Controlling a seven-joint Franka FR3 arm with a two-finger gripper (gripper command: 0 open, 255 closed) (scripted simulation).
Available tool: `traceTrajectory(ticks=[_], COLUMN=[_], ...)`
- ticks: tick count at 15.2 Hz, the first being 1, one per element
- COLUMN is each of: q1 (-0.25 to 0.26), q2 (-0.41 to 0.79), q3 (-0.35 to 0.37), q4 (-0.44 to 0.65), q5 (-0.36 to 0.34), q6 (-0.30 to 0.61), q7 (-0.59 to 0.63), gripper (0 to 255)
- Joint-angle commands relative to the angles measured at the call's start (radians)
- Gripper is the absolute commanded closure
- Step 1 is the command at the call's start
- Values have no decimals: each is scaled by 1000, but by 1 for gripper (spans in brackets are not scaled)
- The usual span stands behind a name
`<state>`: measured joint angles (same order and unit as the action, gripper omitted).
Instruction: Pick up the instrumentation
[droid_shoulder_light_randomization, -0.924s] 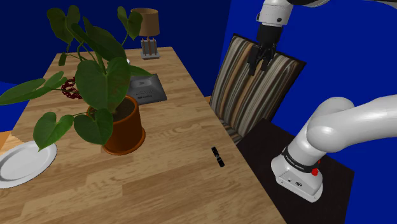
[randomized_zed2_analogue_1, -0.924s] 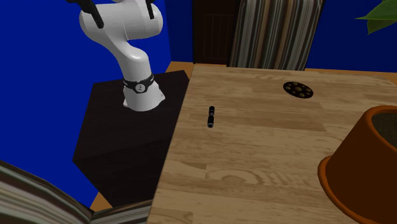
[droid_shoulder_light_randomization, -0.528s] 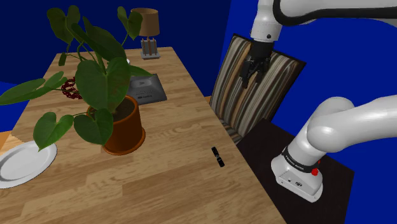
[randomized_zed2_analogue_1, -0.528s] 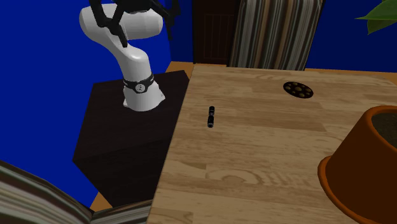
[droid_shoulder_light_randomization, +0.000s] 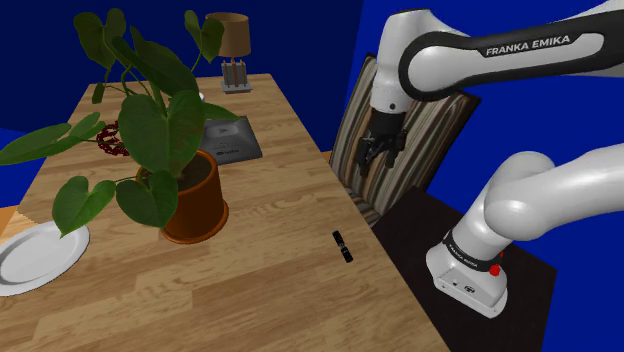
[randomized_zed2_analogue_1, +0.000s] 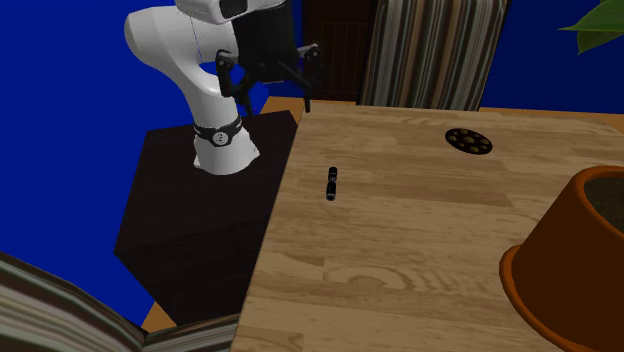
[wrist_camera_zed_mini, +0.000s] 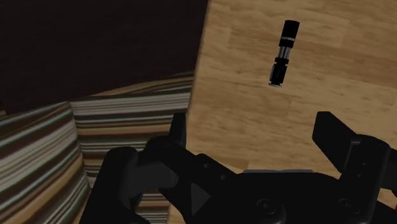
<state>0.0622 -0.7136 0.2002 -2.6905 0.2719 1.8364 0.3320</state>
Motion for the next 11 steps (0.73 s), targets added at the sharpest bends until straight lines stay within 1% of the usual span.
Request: traceTrajectory(ticks=[1, 6, 11], q1=[12, 43, 63], q2=[42, 176, 368], q3=[42, 144, 244], q4=[-35, -80, -83], q5=[35, 119, 181], q6=[73, 241, 428], q7=[47, 159, 272], gripper=[0, 0, 0])
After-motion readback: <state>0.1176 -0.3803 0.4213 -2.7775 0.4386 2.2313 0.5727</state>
